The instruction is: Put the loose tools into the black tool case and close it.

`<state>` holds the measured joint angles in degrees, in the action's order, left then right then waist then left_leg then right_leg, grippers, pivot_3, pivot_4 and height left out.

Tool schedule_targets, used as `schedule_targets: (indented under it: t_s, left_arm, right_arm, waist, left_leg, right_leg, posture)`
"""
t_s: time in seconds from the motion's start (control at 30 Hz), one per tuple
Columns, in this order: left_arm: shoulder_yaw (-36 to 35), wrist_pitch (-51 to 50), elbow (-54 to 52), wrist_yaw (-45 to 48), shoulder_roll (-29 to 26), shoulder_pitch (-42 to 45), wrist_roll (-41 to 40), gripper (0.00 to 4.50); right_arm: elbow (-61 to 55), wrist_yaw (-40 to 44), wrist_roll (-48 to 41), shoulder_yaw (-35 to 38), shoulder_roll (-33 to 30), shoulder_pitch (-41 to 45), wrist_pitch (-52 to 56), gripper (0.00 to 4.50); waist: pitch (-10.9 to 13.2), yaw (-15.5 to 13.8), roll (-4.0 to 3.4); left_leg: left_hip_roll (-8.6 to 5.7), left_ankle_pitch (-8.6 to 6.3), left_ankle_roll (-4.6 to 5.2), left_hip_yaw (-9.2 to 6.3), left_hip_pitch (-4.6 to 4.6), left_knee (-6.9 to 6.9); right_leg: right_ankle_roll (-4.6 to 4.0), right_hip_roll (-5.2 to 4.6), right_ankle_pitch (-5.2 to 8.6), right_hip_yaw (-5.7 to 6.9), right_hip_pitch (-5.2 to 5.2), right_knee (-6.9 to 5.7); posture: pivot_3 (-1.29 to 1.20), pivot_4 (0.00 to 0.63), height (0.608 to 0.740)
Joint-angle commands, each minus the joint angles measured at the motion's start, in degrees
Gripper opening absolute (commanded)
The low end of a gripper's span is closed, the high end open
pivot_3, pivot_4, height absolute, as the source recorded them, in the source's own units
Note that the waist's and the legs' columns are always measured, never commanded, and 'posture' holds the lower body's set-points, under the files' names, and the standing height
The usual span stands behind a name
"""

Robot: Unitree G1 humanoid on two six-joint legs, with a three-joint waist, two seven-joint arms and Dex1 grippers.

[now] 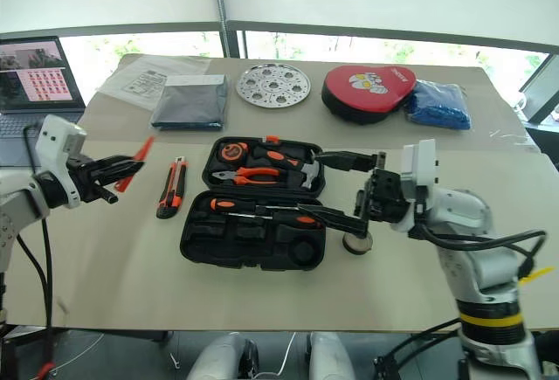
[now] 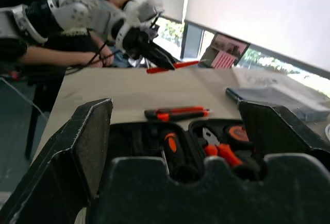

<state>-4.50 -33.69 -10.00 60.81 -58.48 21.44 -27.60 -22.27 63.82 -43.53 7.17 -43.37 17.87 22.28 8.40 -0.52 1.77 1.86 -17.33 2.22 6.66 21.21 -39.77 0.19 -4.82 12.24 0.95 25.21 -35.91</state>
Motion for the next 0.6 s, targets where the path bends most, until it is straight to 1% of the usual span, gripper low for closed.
schedule_targets:
  t_s: [0.03,0.13,0.17,0.3,0.43,0.6]
  left_arm:
    - [9.5,5.1,-0.9,7.2,0.1,4.3,5.5,0.44]
    - [18.9,12.7,1.8,10.3,2.2,9.1,14.4,0.44]
    - [20.9,14.2,2.8,10.5,3.0,10.3,16.6,0.44]
    - [25.6,16.4,6.6,11.2,8.0,15.2,21.3,0.44]
    - [27.8,14.6,7.3,13.0,9.5,16.5,23.4,0.44]
    - [31.3,13.9,9.0,13.0,11.0,18.3,29.2,0.44]
  right_arm:
    - [-1.8,1.5,2.3,-1.7,-2.1,-0.9,0.7,4.5]
    - [0.6,1.8,7.4,-3.3,-3.8,-4.3,-0.9,4.5]
    - [0.9,1.8,8.1,-3.4,-4.1,-4.9,-0.9,4.5]
    - [1.6,2.1,8.9,-1.8,-3.6,-7.0,-2.5,4.5]
    - [1.5,2.0,9.0,-1.3,-3.1,-8.4,-3.4,4.5]
    - [1.4,1.7,9.2,-1.0,-2.6,-9.8,-4.4,4.5]
  waist:
    - [0.0,-0.2,0.01]
    - [0.0,-0.2,0.14]
    - [0.0,-0.3,0.14]
    - [0.0,-0.3,0.15]
    - [0.0,0.1,0.16]
    - [0.0,-0.3,0.16]
  left_leg:
    - [0.0,-0.04,0.07,0.02,-0.02,-0.02]
    - [0.0,-0.25,0.45,0.0,0.05,-0.12]
    - [-0.05,-0.25,0.47,0.01,0.05,-0.13]
    - [-0.06,-0.26,0.52,0.0,0.18,-0.42]
    - [-0.04,-0.35,0.68,-0.02,0.27,-0.61]
    - [-0.06,-0.39,0.75,-0.04,0.28,-0.7]
  right_leg:
    - [0.01,0.04,0.0,-0.02,-0.03,-0.04]
    - [0.02,0.4,0.0,-0.06,-0.07,0.0]
    - [0.03,0.4,0.0,-0.08,-0.07,-0.02]
    - [0.12,0.46,0.0,-0.1,-0.06,-0.07]
    - [0.28,0.47,-0.02,-0.17,-0.06,-0.02]
    - [0.36,0.44,0.01,-0.16,-0.1,-0.03]
  posture:
    - [0.0,0.15,0.74]
    - [0.0,0.15,0.74]
    - [0.0,0.15,0.74]
    - [0.0,0.15,0.74]
    - [0.0,0.15,0.74]
    - [0.0,0.15,0.74]
